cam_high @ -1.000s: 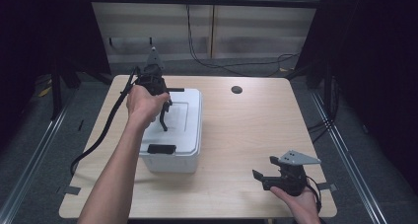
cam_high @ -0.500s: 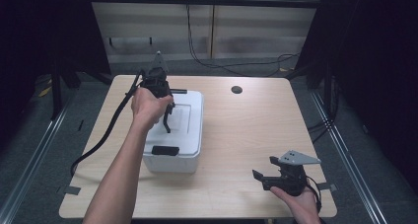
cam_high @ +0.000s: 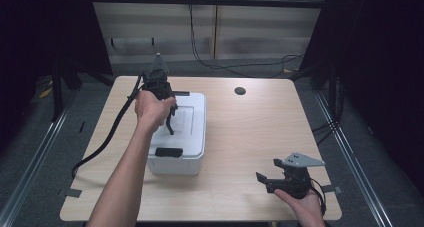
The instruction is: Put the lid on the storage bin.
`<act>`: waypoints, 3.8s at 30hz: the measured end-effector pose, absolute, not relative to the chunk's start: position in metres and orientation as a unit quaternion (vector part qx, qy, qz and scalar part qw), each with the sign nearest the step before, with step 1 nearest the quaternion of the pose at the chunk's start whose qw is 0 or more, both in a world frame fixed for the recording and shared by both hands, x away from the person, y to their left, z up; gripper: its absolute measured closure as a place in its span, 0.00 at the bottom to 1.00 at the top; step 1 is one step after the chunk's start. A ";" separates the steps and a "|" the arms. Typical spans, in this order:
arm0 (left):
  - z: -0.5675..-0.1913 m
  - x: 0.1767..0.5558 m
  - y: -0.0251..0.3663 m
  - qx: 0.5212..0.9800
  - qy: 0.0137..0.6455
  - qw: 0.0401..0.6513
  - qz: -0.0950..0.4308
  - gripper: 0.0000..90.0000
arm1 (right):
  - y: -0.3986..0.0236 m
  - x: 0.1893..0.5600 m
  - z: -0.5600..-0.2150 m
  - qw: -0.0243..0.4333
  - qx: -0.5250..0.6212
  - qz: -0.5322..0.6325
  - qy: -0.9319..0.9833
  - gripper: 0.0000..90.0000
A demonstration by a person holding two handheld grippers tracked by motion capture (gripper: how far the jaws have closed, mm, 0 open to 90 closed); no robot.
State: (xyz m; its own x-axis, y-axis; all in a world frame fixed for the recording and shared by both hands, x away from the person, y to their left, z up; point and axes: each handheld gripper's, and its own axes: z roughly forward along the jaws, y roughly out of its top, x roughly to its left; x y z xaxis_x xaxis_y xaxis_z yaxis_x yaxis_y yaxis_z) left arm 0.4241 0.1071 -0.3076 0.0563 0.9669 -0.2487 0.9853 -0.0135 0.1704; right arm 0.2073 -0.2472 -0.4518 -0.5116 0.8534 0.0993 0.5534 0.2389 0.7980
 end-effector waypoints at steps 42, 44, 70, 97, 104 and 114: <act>-0.305 0.422 0.139 0.780 0.588 0.214 0.001 0.27 | -0.246 0.208 -0.453 0.177 0.462 0.401 0.771 0.21; -0.304 0.421 0.141 0.785 0.579 0.220 0.003 0.24 | -0.246 0.208 -0.454 0.177 0.462 0.402 0.770 0.21; -0.298 0.399 0.191 0.838 0.461 0.292 0.003 0.23 | -0.246 0.209 -0.454 0.178 0.465 0.401 0.769 0.21; -0.321 0.360 0.269 0.816 0.454 0.357 0.015 0.24 | -0.246 0.210 -0.454 0.180 0.468 0.399 0.768 0.21; -0.336 0.349 0.287 0.794 0.489 0.360 -0.011 0.20 | -0.246 0.210 -0.454 0.181 0.468 0.399 0.768 0.21; -0.362 0.330 0.304 0.802 0.490 0.343 0.010 0.22 | -0.246 0.210 -0.454 0.181 0.469 0.398 0.768 0.21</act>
